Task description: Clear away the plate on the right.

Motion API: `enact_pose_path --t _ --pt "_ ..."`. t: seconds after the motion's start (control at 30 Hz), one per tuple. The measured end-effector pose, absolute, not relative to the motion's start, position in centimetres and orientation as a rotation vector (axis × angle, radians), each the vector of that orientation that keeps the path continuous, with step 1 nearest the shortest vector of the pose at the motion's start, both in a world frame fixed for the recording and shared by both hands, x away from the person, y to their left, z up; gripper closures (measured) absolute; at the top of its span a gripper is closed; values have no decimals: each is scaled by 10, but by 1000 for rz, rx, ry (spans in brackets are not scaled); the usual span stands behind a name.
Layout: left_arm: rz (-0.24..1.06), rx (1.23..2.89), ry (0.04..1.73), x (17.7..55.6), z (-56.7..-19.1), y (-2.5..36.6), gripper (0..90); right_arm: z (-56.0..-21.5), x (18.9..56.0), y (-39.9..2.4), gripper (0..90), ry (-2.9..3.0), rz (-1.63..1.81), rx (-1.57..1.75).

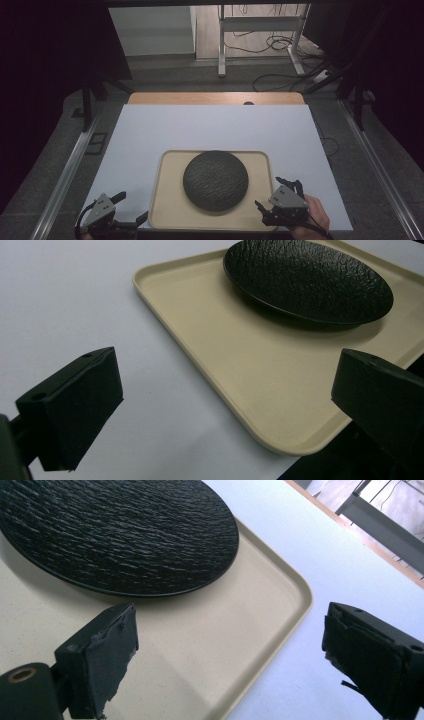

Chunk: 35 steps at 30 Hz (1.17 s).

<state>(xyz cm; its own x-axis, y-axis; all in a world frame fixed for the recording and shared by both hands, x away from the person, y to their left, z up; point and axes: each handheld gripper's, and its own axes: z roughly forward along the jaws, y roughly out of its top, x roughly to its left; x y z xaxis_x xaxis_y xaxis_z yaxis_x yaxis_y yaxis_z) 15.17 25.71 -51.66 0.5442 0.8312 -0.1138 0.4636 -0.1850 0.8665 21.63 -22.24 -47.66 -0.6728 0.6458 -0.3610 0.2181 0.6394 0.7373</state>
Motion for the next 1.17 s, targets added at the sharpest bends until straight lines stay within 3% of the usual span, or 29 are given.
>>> enact_pose_path --t 1.17 --pt "470 1823 1068 152 -516 258 0 -484 208 -273 46 2169 990 904"
